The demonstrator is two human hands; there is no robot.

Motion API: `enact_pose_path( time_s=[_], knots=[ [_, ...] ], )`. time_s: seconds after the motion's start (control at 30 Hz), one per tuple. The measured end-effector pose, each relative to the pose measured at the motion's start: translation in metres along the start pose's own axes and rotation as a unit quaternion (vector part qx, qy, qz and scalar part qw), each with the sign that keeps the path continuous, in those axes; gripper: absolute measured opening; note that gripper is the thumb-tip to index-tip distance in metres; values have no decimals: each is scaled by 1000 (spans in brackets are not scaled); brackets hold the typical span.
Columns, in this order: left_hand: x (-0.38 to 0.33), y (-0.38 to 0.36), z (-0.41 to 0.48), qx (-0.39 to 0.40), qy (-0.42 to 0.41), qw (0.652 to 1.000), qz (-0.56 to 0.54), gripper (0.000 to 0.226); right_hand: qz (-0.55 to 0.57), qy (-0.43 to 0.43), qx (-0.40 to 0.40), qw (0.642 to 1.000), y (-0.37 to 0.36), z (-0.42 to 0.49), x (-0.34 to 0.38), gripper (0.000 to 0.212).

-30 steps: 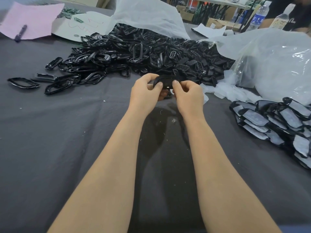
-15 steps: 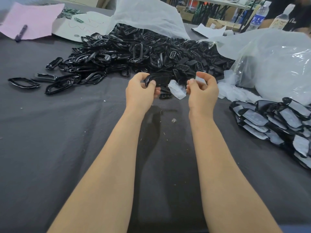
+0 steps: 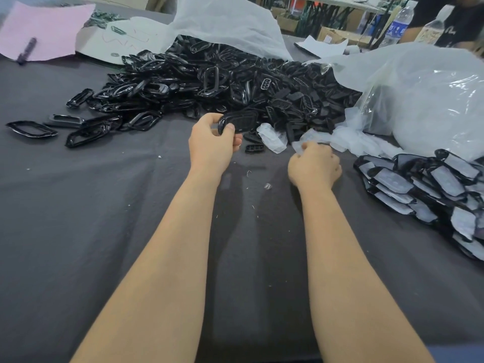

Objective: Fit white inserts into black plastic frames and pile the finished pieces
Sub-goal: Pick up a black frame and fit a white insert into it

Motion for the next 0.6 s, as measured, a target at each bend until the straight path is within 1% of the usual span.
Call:
enact_pose_path(
  time_s=[0.2, 0.27, 0.3, 0.37, 0.4, 0.5, 0.6],
  knots=[
    [-1, -1, -1, 1, 0, 1000, -1, 25, 108, 54, -89, 989, -1, 0, 4, 32],
    [-1, -1, -1, 1, 2, 1000, 0, 24, 187, 77, -108, 973, 0, -2, 7, 25],
    [-1, -1, -1, 1, 4, 1000, 1, 23, 254, 85, -108, 957, 1, -2, 10, 21],
    [-1, -1, 0, 1, 6, 1000, 1, 19, 395, 84, -89, 911, 3, -2, 15, 16],
    [-1, -2, 0, 1, 7, 1000, 2, 17, 440, 77, -71, 892, 2, -1, 17, 16],
    [-1, -2, 0, 0, 10, 1000, 7, 10, 472, 63, -15, 879, -7, 2, 21, 18],
    [0, -2, 0, -1, 10, 1000, 10, 10, 524, 42, 47, 849, -12, 3, 24, 14]
  ],
)
Point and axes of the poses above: each hand's wrist, its own z-axis towards the middle knuckle, its own y-axis out of the back of the hand, x = y × z, the point moved 3 cm from there along z, towards the middle knuckle
